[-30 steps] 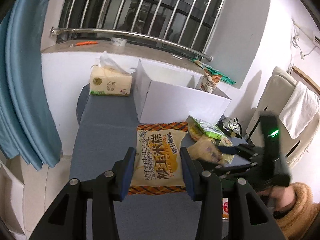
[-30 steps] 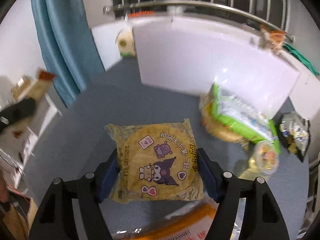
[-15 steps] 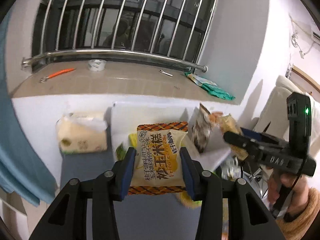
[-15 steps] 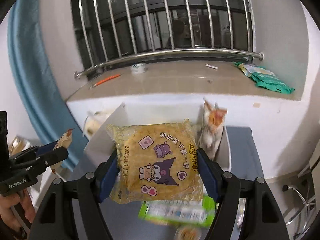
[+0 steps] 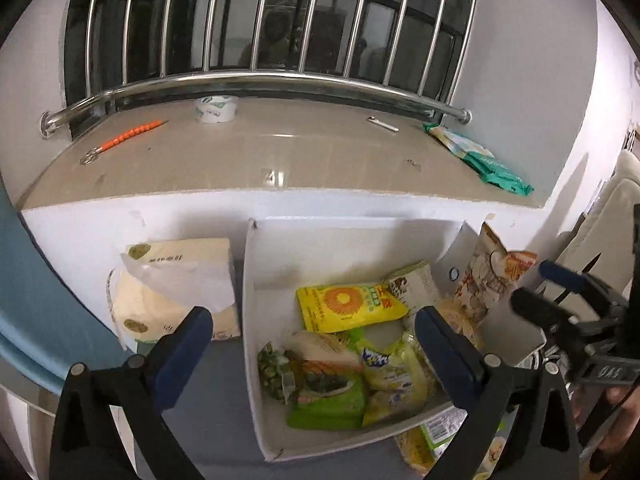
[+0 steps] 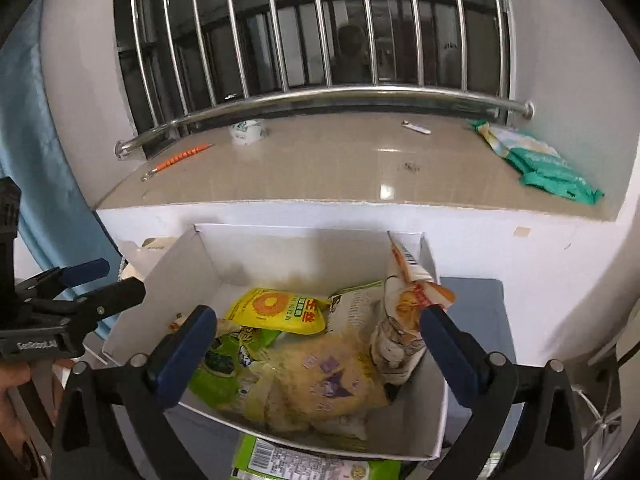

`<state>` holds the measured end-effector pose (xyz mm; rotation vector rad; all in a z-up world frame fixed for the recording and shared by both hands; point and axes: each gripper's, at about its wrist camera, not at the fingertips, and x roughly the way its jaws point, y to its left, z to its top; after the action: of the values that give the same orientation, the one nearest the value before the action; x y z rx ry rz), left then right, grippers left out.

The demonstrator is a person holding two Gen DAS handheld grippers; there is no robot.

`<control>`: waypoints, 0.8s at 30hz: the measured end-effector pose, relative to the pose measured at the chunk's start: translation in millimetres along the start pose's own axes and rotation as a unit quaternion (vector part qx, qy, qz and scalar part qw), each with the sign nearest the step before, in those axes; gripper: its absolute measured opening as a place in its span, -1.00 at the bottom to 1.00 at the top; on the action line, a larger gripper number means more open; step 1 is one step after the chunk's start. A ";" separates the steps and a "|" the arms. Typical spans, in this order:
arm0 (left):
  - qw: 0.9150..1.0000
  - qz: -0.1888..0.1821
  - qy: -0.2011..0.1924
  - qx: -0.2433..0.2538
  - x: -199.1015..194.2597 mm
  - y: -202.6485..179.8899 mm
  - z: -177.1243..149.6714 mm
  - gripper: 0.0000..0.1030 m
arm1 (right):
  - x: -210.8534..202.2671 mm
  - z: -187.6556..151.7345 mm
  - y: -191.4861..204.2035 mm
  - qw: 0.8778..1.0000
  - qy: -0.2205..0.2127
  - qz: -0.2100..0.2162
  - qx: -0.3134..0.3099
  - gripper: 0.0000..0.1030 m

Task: Organize snacks
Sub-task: 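Drop both packets into the white box and open both tools, then grasp the orange flying cake bag with the left tool and lift it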

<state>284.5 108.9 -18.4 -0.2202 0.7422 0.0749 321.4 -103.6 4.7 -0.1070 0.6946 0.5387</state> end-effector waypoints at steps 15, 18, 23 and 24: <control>0.996 -0.032 -0.035 0.078 -89.9 -25.1 -63.7 1.00 | -72.4 -42.6 15.1 0.998 -0.028 0.032 -0.050 1.00; 0.993 -0.047 -0.041 0.103 -112.7 -37.2 -95.7 1.00 | -95.8 -68.4 12.1 0.998 -0.031 0.043 -0.042 1.00; 0.986 -0.053 -0.052 0.152 -131.8 -62.9 -149.3 1.00 | -130.8 -128.5 4.0 0.998 -0.033 0.046 -0.021 1.00; 0.986 -0.066 -0.043 0.145 -132.4 -64.8 -157.9 1.00 | -135.5 -140.8 2.7 0.999 -0.030 0.040 -0.016 1.00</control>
<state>92.0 11.6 -30.5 0.0132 0.6420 -0.1482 151.9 -198.2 -17.3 -0.0926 0.6341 0.6268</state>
